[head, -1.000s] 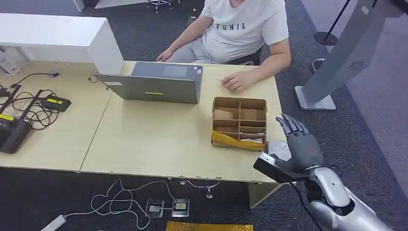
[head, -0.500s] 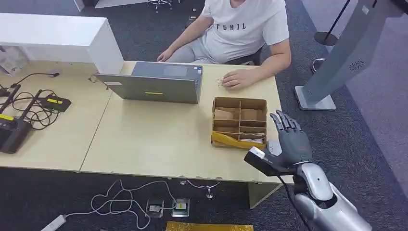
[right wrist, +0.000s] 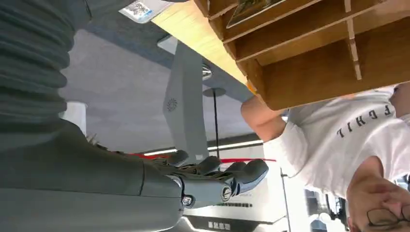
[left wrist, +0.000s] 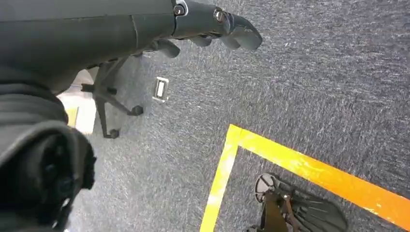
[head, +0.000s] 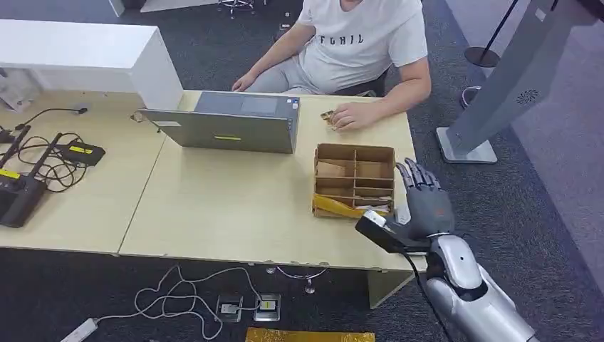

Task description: Pass the card to the sensor for recognition and then transmit it.

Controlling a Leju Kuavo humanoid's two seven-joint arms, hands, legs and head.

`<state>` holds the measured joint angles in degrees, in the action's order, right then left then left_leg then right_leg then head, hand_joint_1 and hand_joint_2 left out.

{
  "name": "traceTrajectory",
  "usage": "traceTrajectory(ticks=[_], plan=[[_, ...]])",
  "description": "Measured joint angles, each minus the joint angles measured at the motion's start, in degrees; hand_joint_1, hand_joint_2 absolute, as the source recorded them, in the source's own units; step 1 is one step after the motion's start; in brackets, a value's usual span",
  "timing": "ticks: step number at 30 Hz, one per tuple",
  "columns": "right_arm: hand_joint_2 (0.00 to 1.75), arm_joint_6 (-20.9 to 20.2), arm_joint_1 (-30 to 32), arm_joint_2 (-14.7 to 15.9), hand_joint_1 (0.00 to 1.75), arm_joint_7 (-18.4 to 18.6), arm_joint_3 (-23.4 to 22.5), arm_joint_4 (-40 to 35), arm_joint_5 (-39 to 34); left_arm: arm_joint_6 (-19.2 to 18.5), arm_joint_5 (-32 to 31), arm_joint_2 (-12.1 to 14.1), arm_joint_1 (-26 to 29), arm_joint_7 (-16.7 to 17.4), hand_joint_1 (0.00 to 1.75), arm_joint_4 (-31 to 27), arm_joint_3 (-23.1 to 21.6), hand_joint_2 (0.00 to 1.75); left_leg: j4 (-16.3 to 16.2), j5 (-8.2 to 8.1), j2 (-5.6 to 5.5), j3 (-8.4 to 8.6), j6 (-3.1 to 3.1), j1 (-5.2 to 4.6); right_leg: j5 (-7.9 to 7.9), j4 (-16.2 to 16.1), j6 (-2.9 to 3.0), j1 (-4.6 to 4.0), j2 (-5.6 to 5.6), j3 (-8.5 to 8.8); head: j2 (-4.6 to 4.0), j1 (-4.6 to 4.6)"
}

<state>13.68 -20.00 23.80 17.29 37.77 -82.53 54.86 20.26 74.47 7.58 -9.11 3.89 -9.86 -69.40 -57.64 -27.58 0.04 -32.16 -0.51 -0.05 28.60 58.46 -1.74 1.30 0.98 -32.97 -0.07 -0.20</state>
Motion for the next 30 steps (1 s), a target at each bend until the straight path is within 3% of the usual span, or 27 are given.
traceTrajectory(ticks=[7,18,30], plan=[[1.75,-3.19,-0.03,-2.84,0.00,-1.31,-1.42,1.07,0.39,-0.18,-0.24,-0.17,0.00,0.06,0.00,0.00,-0.02,0.00,0.00,0.00,0.00,0.00,0.00,0.00,0.00,0.00,0.00,0.00,0.00,0.00,0.00,0.02],[1.75,-2.75,-0.15,-6.38,0.00,-3.60,-2.62,3.52,1.77,-0.52,-0.44,-0.33,0.01,-0.22,0.00,0.00,-0.02,0.00,0.00,0.00,0.00,0.00,0.00,0.00,0.00,0.00,0.00,0.00,0.00,0.00,0.00,0.02],[1.75,-2.51,-0.72,-8.00,0.00,-4.24,-2.71,6.51,1.79,-0.98,-0.98,-0.33,0.01,-0.50,0.00,0.00,-0.02,0.00,0.00,0.00,0.01,0.00,0.00,0.00,0.00,0.00,0.00,0.00,0.00,0.00,0.00,0.02]])
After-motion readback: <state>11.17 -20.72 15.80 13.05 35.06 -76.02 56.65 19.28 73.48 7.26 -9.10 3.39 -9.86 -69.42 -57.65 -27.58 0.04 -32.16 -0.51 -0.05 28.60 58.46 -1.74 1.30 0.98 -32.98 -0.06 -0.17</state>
